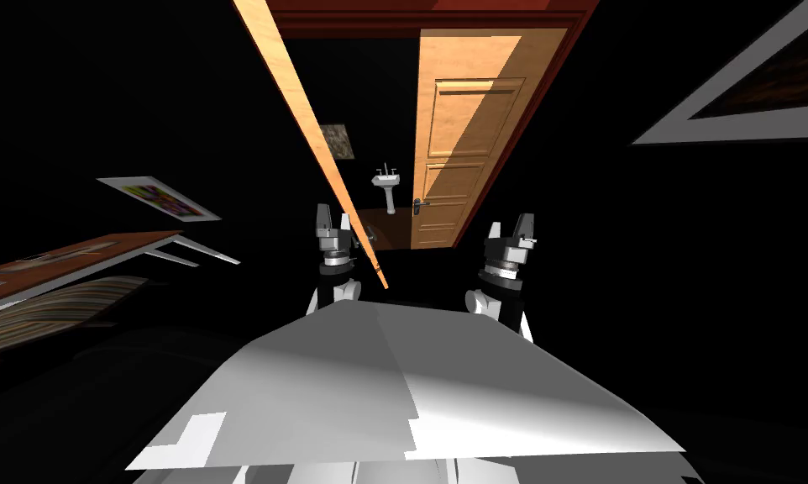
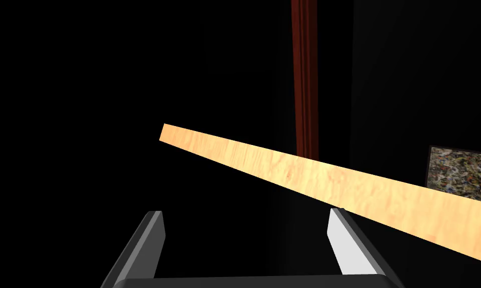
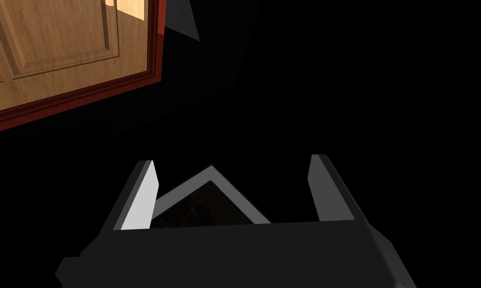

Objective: Pull the door open

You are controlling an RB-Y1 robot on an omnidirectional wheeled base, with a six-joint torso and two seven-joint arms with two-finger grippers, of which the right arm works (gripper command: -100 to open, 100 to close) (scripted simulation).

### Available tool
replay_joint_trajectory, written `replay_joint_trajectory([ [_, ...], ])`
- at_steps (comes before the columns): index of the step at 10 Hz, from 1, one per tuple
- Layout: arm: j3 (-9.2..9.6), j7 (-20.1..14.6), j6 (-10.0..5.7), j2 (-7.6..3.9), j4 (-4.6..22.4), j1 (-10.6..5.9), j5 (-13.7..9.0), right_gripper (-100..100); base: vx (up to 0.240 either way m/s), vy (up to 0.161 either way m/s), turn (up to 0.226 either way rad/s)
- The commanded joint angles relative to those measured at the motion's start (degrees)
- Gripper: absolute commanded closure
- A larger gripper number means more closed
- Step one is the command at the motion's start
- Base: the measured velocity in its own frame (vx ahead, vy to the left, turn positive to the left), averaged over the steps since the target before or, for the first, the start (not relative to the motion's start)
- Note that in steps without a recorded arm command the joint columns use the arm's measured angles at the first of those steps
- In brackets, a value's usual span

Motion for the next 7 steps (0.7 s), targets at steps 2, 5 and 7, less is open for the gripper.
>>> replay_joint_trajectory([
  [2,-0.41,0.61,-0.02,-0.70,2.94,-1.52,-1.10,-100,0.035,0.026,0.091],
  [5,-0.89,1.31,-0.04,-1.45,6.34,-3.29,-2.38,-100,0.071,-0.038,0.080],
  [7,-1.29,1.90,-0.06,-2.06,9.23,-4.78,-3.46,-100,0.071,-0.023,0.100],
])
